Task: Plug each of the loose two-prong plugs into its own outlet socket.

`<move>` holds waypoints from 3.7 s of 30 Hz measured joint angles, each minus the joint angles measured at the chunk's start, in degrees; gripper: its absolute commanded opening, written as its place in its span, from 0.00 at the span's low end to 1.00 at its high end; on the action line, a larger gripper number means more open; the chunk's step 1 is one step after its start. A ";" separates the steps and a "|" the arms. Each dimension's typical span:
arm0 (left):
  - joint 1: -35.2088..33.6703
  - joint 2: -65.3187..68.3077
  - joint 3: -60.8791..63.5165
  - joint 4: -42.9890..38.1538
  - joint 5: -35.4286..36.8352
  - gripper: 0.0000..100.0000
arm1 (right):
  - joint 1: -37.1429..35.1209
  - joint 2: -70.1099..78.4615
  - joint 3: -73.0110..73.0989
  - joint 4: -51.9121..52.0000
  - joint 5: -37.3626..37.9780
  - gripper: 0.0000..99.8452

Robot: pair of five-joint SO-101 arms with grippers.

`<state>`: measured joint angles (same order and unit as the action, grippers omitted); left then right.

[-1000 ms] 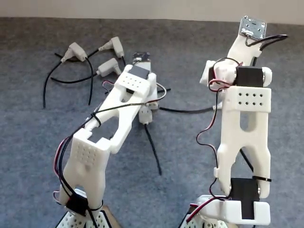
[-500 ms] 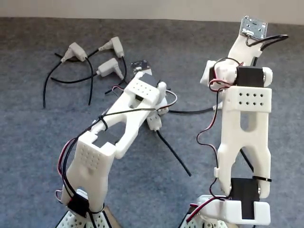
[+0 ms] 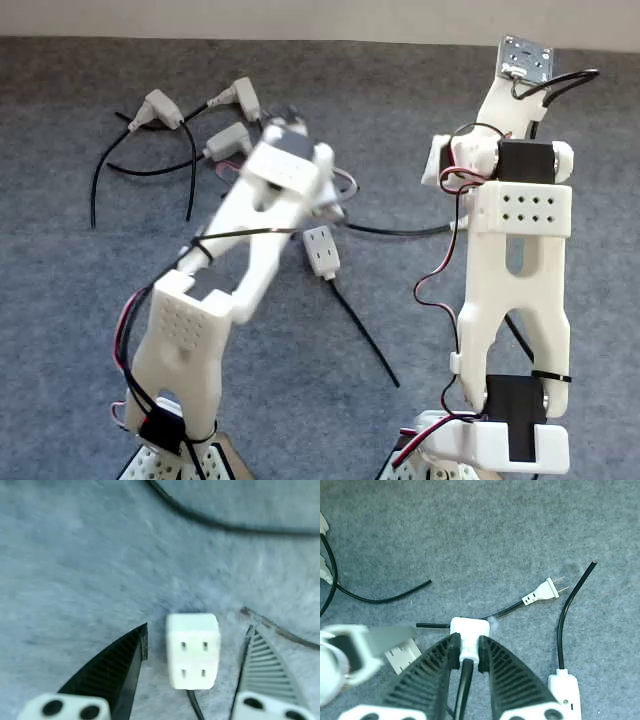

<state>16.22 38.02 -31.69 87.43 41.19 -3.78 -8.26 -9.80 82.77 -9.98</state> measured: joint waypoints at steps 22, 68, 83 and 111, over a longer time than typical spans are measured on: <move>-31.03 10.02 -10.46 -3.78 -4.13 0.31 | -23.65 0.09 10.90 -4.57 17.32 0.01; -31.47 11.69 -10.46 -9.14 -4.13 0.31 | -24.44 32.62 -8.26 -4.40 19.43 0.01; -31.47 11.69 -10.46 -9.14 -4.13 0.31 | -24.53 32.70 -8.26 -4.40 17.05 0.27; -31.47 11.69 -10.46 -9.14 -4.13 0.31 | -27.43 32.70 5.80 -16.79 16.62 0.01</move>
<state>-15.25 49.71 -42.15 78.29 37.05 -31.21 24.44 -4.00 65.98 6.64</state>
